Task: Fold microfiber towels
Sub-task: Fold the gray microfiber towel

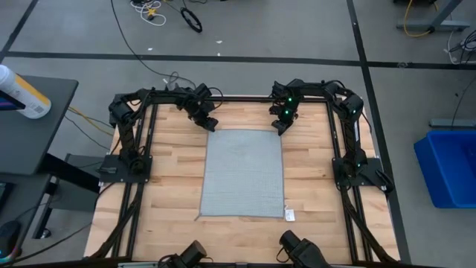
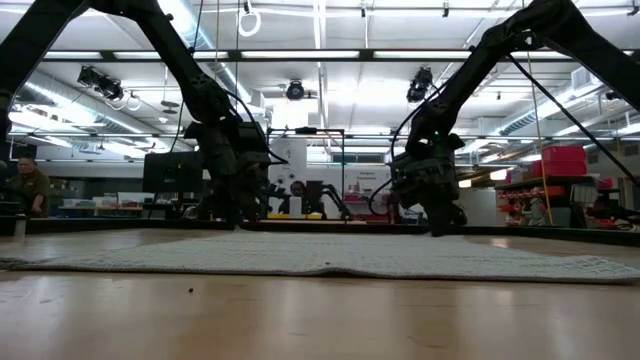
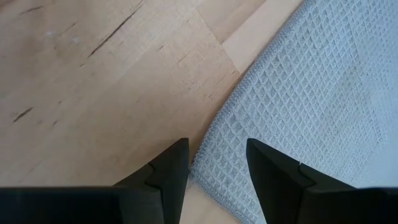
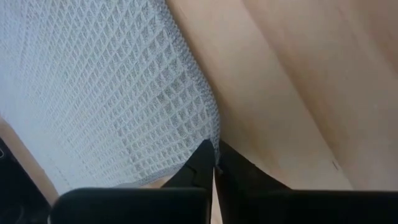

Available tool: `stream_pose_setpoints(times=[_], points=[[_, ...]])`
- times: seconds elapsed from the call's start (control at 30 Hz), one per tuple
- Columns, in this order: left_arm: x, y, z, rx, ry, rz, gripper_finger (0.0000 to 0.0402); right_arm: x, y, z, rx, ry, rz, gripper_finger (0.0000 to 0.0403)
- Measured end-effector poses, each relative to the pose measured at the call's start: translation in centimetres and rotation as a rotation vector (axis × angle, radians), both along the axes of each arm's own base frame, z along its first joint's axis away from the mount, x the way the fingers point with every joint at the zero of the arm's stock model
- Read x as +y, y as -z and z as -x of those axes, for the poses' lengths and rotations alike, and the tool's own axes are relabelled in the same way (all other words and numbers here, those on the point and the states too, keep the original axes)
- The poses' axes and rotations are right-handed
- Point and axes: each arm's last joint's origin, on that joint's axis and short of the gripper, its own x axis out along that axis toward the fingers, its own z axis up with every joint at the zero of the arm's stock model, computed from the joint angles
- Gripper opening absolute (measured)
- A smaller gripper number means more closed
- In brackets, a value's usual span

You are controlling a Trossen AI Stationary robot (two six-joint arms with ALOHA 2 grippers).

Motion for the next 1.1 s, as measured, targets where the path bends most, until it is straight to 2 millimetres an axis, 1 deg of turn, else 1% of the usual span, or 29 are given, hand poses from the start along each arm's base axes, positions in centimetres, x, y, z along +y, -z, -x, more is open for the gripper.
stream_pose_setpoints(times=[0.17,0.27,0.33,0.43,0.5,0.6,0.73,0.83,0.9,0.97,1.0,1.1], points=[[-0.2,0.0,0.1,-0.013,-0.004,0.053,0.0171,0.0,0.0,0.0,-0.004,-0.004,0.007,0.0006],[-0.8,0.3,0.3,0.002,0.007,0.093,0.0171,-0.1,0.0,0.0,-0.006,-0.007,0.010,0.0007],[-1.3,0.7,0.5,0.021,0.016,0.103,0.0171,-0.1,0.0,0.0,-0.005,-0.006,0.011,0.0015],[-1.9,0.9,0.3,0.052,0.048,0.063,0.0171,-0.1,0.0,0.0,-0.004,-0.006,0.013,0.0022],[-2.2,0.9,0.1,0.069,0.055,0.041,0.0171,-0.1,0.0,0.0,-0.005,-0.006,0.014,0.0016],[-2.1,1.0,-0.1,0.060,0.039,0.026,0.0171,-0.1,-0.1,0.0,-0.006,-0.006,0.014,0.0006],[-2.0,1.0,-0.3,0.054,0.006,0.028,0.0166,-0.1,-0.1,0.0,-0.005,-0.005,0.014,0.0015],[-2.0,1.1,-0.3,0.051,0.039,0.006,0.0135,-0.1,-0.1,0.0,-0.005,-0.006,0.014,0.0006],[-1.9,1.1,-0.3,0.049,0.062,-0.010,0.0092,-0.1,-0.1,0.0,-0.005,-0.006,0.014,0.0006],[-1.9,1.1,-0.2,0.057,0.068,-0.027,0.0036,-0.1,-0.1,0.0,-0.006,-0.006,0.014,0.0005],[-1.8,1.1,-0.2,0.061,0.064,-0.031,0.0019,-0.1,-0.1,0.0,-0.005,-0.007,0.014,0.0004],[-1.7,1.1,-0.1,0.057,0.066,-0.030,0.0008,-0.1,-0.1,0.0,-0.004,-0.007,0.016,0.0004]])
